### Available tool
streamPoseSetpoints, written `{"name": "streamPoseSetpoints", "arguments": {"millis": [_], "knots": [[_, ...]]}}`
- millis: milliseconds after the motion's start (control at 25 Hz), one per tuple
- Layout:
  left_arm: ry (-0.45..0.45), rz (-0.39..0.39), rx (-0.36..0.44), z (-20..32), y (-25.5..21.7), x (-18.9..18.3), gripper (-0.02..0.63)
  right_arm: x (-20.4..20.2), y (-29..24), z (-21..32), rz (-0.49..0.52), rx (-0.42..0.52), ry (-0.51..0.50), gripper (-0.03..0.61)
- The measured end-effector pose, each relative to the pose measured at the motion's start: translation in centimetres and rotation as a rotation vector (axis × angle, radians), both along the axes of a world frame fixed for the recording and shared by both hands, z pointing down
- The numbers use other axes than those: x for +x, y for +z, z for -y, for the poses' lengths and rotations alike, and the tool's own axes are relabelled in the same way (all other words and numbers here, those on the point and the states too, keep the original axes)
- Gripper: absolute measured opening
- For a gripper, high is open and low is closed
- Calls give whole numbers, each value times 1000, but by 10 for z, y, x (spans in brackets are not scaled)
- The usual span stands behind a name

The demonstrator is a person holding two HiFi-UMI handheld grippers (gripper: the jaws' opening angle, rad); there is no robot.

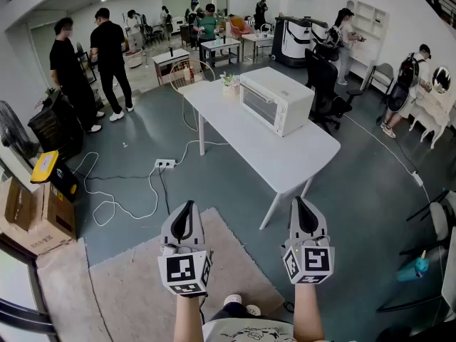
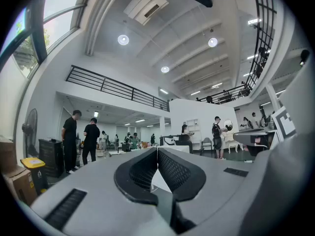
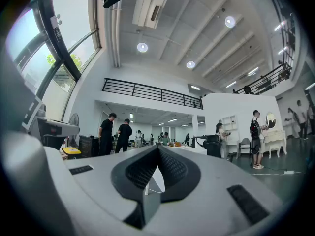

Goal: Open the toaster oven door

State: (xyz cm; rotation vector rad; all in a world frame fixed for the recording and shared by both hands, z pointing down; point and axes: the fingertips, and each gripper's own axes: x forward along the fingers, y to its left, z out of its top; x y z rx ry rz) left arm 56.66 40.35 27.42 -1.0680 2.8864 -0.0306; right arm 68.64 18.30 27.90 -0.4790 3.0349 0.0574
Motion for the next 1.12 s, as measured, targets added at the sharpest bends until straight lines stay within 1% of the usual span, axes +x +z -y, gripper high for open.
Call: {"name": "streamPoseSetpoints", "arguments": {"millis": [360,800,920,960,1000,1040,1120], "knots": [[-2,3,4,-2,-2,-9,6,-8,0,0,-3,2,2,-3],[14,-4,3,-13,9,-46,6,-38,10,-13,3,3,30,-3],[24,-10,-1,-12,14,-54,6,-46,15,-15,5,-14,28,-3],[27,-13,-3,-12,14,-57,6,-49,15,-16,5,-24,17,61],[29,-16,-4,-11,15,-59,6,-53,16,-17,4,-33,6,141],[29,-18,-4,-10,15,-62,6,-58,17,-17,1,-35,-2,153],[25,-24,-1,-8,18,-70,6,-68,19,-17,-9,-26,-10,153]]}}
